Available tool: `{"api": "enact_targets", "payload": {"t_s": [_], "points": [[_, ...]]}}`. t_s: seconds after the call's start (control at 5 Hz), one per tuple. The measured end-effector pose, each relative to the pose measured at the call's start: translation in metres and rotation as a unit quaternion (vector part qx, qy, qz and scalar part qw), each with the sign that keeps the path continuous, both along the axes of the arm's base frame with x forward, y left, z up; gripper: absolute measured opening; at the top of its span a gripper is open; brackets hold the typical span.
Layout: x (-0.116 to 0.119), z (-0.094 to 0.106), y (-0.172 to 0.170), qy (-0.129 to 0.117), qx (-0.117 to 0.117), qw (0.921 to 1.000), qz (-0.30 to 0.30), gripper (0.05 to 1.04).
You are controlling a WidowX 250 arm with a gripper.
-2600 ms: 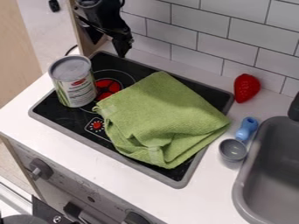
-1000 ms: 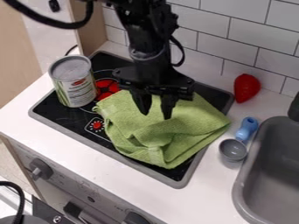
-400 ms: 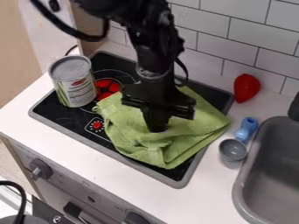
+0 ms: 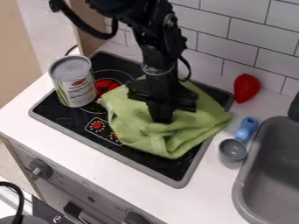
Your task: Put the green cloth to the top of the stove
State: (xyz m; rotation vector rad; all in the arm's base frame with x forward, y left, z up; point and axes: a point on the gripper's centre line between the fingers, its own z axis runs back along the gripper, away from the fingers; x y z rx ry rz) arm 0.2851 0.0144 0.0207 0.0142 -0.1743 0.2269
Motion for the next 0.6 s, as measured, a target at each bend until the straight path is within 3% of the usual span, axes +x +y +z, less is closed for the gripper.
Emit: {"api": "enact_targets", "payload": {"t_s": [0.6], "points": [[0.044, 0.001, 0.046, -0.033, 0.040, 0.9985, 0.017, 0.052]]}}
